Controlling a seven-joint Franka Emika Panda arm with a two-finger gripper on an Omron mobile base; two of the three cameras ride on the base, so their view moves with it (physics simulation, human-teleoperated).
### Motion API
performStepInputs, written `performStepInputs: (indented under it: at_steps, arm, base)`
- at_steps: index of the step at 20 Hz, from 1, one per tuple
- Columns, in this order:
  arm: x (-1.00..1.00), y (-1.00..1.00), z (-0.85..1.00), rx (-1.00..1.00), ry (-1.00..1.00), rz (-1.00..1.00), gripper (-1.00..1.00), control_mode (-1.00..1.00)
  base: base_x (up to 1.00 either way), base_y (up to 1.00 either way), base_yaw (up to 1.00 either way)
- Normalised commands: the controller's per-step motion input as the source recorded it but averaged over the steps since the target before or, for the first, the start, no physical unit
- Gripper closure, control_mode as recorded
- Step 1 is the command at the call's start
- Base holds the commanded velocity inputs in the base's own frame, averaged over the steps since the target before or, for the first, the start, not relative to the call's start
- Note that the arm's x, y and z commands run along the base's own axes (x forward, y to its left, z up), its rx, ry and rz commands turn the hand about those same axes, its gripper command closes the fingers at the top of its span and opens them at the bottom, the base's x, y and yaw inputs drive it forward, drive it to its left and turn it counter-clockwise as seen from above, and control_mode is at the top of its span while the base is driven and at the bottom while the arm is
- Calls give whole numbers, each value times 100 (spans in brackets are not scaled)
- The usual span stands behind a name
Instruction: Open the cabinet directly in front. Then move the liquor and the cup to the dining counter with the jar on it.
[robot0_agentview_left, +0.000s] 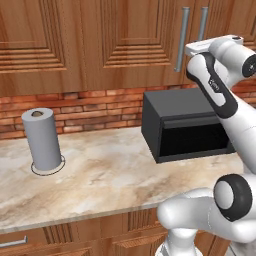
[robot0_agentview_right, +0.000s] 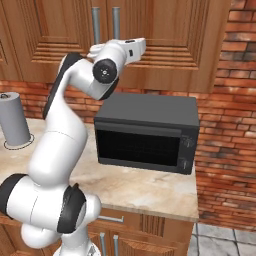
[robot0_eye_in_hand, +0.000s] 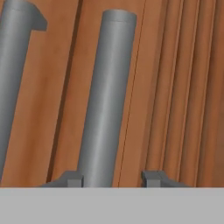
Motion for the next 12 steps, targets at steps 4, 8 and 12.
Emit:
performStepInputs:
  at_steps: [4,8,12]
  arm:
    - [-11,0,-1,0,4,4,100,-100]
    - [-19,0,0,0,8,8,100,-100]
    - [-20,-1,0,0,10,9,100,-100]
  base:
    - [0,0,0]
    - [0,0,0]
    - [0,0,0]
